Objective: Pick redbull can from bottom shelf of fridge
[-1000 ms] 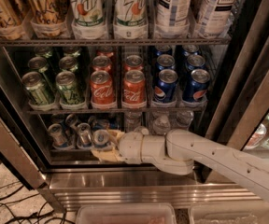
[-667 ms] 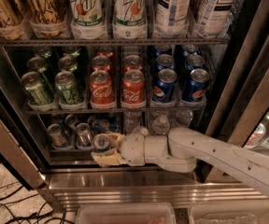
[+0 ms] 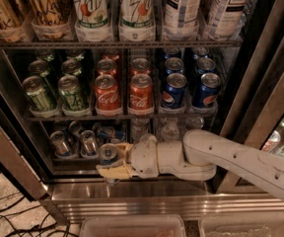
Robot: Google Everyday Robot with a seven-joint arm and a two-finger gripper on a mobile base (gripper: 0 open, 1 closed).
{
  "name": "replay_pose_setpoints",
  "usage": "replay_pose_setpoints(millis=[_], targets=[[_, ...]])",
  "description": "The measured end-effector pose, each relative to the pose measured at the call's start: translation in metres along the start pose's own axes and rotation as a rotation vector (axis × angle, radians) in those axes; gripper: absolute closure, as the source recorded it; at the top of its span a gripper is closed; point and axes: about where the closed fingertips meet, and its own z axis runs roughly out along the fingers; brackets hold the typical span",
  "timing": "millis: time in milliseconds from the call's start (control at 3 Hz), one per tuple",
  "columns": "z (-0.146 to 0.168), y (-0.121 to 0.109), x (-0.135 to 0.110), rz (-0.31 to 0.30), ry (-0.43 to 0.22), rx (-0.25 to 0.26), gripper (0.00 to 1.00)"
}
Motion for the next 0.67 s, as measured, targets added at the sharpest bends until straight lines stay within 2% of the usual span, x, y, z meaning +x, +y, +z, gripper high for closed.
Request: replay_pose_setpoints(millis=[333,667], targets=[[-0.003,0.013,-0.017,0.074,-0.009,0.026,1.0],[-0.001,0.028,-0.033,0.116,-0.032,0.043,1.0]])
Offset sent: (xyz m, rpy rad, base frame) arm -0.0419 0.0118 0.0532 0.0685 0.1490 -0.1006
